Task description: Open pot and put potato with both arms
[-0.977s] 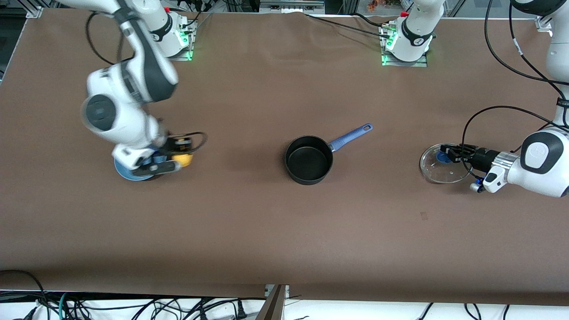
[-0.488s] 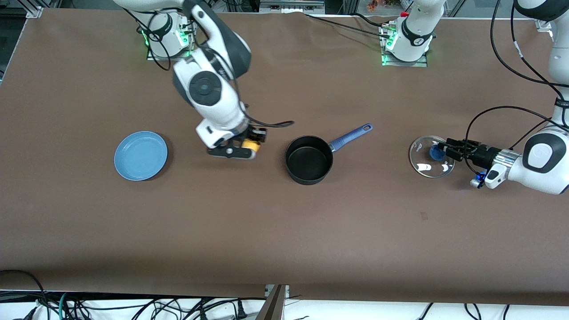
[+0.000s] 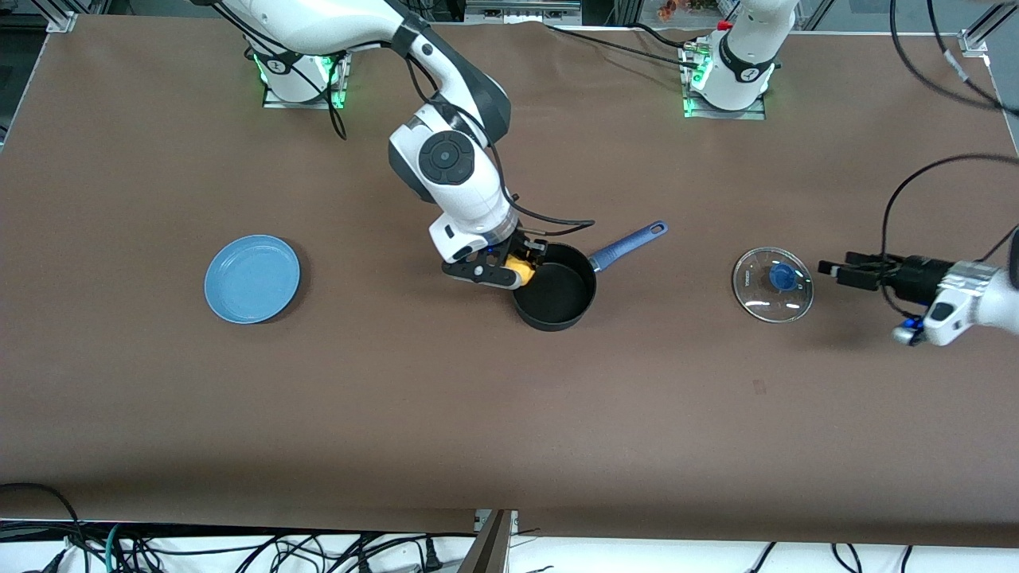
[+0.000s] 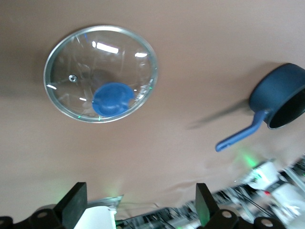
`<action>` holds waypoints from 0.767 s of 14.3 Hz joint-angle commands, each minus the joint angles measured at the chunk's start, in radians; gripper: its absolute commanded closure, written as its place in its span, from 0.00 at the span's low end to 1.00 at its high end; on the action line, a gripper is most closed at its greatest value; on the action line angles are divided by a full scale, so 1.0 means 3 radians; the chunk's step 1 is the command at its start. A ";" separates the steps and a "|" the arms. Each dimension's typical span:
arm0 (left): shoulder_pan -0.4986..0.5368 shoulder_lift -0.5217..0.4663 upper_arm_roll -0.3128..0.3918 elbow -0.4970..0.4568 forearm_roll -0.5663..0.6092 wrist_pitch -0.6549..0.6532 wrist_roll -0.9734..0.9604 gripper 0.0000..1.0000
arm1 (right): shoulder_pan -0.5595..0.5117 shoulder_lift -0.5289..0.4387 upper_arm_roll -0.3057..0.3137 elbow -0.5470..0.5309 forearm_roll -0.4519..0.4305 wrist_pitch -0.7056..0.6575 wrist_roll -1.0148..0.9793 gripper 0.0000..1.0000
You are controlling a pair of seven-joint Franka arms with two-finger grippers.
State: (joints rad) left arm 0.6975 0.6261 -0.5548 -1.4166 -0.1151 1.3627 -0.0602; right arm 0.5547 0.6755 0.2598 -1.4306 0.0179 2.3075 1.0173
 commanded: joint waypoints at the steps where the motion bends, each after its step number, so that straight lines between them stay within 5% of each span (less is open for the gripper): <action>1: -0.0086 -0.0684 -0.0221 -0.0115 0.0230 -0.0027 0.0057 0.00 | 0.0089 0.0177 -0.0028 0.0197 -0.0034 0.0172 0.0198 0.92; 6: -0.0106 -0.1411 -0.0487 -0.0161 0.0240 -0.0012 0.0022 0.00 | 0.0166 0.0346 -0.0043 0.0310 -0.0039 0.0321 0.0224 0.87; 8: -0.0111 -0.1453 -0.0533 -0.0161 0.0251 0.0008 0.0022 0.00 | 0.0155 0.0356 -0.0058 0.0310 -0.0054 0.0326 0.0148 0.01; 11: -0.0416 -0.1468 -0.0453 -0.0181 0.0357 0.0100 0.0006 0.00 | 0.0120 0.0320 -0.0104 0.0356 -0.0187 0.0087 0.0004 0.00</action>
State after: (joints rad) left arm 0.6425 0.1936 -0.7095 -1.4493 -0.0544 1.3653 -0.0638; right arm 0.5909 0.7663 0.2401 -1.3639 -0.0187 2.3936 1.0419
